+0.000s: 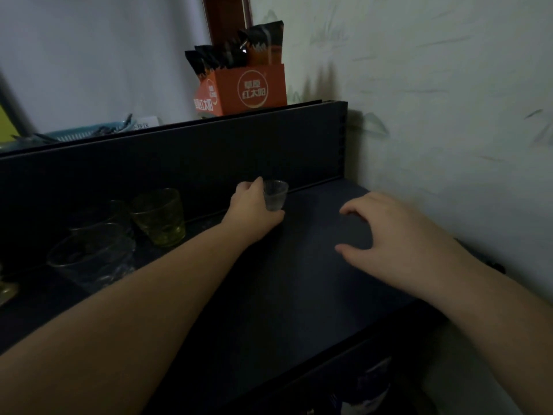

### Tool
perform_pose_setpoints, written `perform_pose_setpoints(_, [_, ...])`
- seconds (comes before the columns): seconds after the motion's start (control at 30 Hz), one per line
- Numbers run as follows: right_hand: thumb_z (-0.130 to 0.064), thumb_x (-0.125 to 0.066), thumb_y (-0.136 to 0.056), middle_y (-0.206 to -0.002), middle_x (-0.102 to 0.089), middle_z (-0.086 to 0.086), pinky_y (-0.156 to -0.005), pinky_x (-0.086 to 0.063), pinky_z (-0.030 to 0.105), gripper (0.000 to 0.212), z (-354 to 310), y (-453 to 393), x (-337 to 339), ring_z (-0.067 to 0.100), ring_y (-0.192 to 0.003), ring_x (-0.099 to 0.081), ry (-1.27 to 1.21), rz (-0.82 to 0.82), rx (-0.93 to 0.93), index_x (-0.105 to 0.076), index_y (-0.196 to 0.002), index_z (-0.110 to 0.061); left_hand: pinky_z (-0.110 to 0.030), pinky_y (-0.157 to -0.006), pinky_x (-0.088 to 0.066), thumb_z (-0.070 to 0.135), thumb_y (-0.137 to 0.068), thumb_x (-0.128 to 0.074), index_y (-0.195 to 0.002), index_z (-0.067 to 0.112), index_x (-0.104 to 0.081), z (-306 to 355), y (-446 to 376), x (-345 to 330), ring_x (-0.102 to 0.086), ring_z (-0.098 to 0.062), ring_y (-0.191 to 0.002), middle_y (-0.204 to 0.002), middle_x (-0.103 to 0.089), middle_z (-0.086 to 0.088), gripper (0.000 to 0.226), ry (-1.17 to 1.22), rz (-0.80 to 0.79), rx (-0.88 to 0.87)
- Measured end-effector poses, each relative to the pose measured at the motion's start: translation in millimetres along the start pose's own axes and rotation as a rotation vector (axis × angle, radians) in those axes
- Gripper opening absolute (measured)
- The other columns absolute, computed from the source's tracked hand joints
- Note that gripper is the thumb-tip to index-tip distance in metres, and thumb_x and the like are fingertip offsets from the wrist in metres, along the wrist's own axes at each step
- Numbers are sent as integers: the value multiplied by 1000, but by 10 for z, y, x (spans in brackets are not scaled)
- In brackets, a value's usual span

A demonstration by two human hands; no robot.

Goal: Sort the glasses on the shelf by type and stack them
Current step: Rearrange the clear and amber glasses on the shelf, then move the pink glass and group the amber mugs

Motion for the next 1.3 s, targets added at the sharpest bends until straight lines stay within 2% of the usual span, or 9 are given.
perform_pose_setpoints(0.13, [-48,-71,-79,-118,-54,-10,-92,-48,34,55,-218,-93,-72,13,-109,-55,-40,2,40,-58,-128,-28,-34,-108,-31,38,-80,-74,-151,18,-22,-101,380,221,-28,-22,-139,-155,-22,-5,90,-124,36,-112])
perform_pose_setpoints(0.3, [-50,-70,-78,-109,-51,-15,-82,-49,31,47,-608,-157,-169,8,-99,-54,-77,-16,86,-59,-121,-33,-27,-109,-24,48,-83,-64,-151,18,-25,-338,1107,698,-27,-18,-138,-153,-28,-1,83,-233,119,-287])
perform_pose_setpoints(0.37, [-50,-70,-79,-113,-52,-16,-84,-49,31,50,-820,-154,-216,6,-102,-54,-85,-26,111,-58,-125,-33,-24,-108,-22,51,-84,-60,-151,21,-27,-497,1451,901,-26,-15,-138,-152,-29,4,81,-266,156,-298])
perform_pose_setpoints(0.47, [-52,-71,-80,-120,-50,-18,-87,-48,29,56,-1208,-106,-290,5,-107,-53,-89,-35,153,-55,-131,-34,-20,-106,-22,56,-83,-57,-150,28,-27,-830,1962,1216,-26,-8,-136,-149,-29,13,78,-310,223,-261])
perform_pose_setpoints(0.57, [-52,-71,-80,-113,-44,-23,-85,-47,27,57,-1678,-14,-383,2,-104,-51,-117,-44,204,-54,-132,-35,-21,-103,-25,60,-81,-52,-148,32,-30,-1254,2404,1541,-29,-6,-133,-145,-32,17,75,-373,278,-202])
perform_pose_setpoints(0.8, [-52,-69,-83,-121,-51,-18,-86,-46,27,54,-3034,314,-661,3,-107,-51,-123,-58,307,-53,-131,-35,-34,-104,-34,60,-81,-52,-146,26,-39,-2485,3234,2299,-32,-19,-132,-142,-41,6,74,-515,315,55])
perform_pose_setpoints(0.93, [-53,-67,-84,-130,-49,-18,-88,-42,24,56,-3767,531,-812,2,-115,-49,-102,-116,362,-50,-135,-36,-37,-106,-34,60,-82,-55,-148,26,-35,-2998,3669,2675,-29,-21,-135,-145,-39,3,76,-552,325,123])
perform_pose_setpoints(1.13, [-55,-65,-85,-131,-48,-18,-94,-46,29,58,-4920,883,-1019,4,-118,-49,-132,-132,460,-48,-137,-36,-36,-105,-35,60,-82,-54,-147,26,-35,-3756,4403,3186,-30,-20,-134,-145,-39,3,76,-562,375,177])
perform_pose_setpoints(1.3, [-55,-63,-86,-134,-45,-19,-93,-43,25,58,-5638,987,-1192,3,-121,-46,-155,-167,539,-45,-138,-37,-36,-105,-35,58,-81,-58,-146,26,-36,-4235,4728,3478,-29,-19,-134,-145,-40,3,76,-542,405,237])
Point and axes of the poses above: each hand's wrist, its own y-axis away from the middle knuckle, its own x-axis out of the back of the hand, z = x × y, the point moved 1 cm from there along -y, towards the middle knuckle
